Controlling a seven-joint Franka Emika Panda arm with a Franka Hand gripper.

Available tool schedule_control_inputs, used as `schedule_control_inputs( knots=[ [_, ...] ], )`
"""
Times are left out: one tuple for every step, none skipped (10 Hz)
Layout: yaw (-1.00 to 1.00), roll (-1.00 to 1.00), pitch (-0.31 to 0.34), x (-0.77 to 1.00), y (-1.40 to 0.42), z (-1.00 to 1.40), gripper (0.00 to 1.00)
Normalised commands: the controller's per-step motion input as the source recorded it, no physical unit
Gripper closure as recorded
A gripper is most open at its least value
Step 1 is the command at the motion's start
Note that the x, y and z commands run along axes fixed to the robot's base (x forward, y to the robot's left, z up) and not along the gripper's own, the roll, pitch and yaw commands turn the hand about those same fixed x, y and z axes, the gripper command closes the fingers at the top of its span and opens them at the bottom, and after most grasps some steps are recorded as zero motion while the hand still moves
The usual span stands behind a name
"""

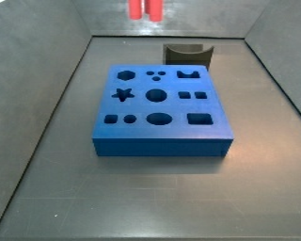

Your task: Insert the 3 prong object.

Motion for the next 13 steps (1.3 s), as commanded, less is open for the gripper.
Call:
schedule_control_inputs(
  knots=[
    [0.0,-0.25,-0.033,-0.01,0.86,-0.57,1.0],
    [0.0,-0.27,-0.063,-0.02,0.92,-0.55,1.0],
    [0.0,-0.26,-0.063,-0.02,0.92,-0.55,1.0],
    [0.0,-0.26,-0.066,-0.03,0.92,-0.55,1.0],
    [0.0,-0.25,-0.069,-0.05,0.93,-0.57,1.0],
    [0.0,-0.16,-0.02,-0.13,0.93,-0.66,1.0],
    [-0.42,-0.07,0.0,0.0,0.57,-0.71,1.0],
    [-0.96,0.0,0.0,0.17,0.1,-0.55,1.0],
    [-0.96,0.0,0.0,0.16,0.09,-0.52,1.0],
    [-1.0,0.0,0.0,0.08,0.04,-0.47,1.0],
    [-1.0,0.0,0.0,0.05,0.02,-0.44,1.0],
    [-1.0,0.0,0.0,0.05,0.02,-0.43,1.0],
    [-1.0,0.0,0.0,0.06,0.0,-0.19,1.0]
  ],
)
